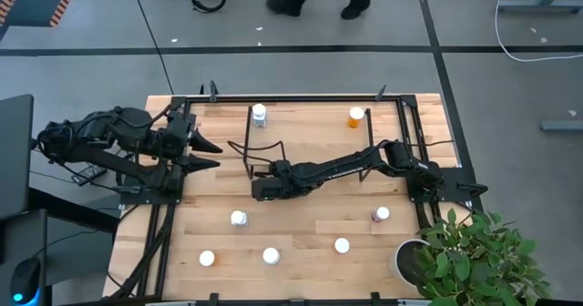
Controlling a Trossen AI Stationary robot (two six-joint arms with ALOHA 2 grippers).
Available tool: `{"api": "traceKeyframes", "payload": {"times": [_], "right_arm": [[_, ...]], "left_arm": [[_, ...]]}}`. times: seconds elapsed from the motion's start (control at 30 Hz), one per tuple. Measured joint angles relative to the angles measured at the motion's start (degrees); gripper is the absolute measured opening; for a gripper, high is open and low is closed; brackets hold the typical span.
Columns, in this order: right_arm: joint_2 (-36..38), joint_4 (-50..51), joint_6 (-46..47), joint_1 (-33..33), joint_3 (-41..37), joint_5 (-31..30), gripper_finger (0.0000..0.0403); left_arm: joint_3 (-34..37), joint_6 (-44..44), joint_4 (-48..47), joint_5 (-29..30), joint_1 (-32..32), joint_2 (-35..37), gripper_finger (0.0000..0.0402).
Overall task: Pick and place medicine bottles onto shelf by color
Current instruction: Put the blue pill bottle on the shelf
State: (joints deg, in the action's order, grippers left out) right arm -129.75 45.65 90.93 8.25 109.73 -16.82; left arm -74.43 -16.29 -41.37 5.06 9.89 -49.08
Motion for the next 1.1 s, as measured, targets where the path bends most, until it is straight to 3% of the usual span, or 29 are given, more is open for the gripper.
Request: {"api": "traceKeyframes", "payload": {"times": [0.57, 1.1], "right_arm": [[0.1, 0.0, -0.1, 0.1, 0.0, 0.2, 0.0239], [0.6, 0.2, -3.0, 3.2, 2.8, 3.4, 0.0231]], "left_arm": [[0.0, 0.3, -0.6, 0.0, 0.0, 0.0, 0.0173], [0.0, 0.4, -1.0, 0.0, 0.0, 0.0, 0.0173]]}}
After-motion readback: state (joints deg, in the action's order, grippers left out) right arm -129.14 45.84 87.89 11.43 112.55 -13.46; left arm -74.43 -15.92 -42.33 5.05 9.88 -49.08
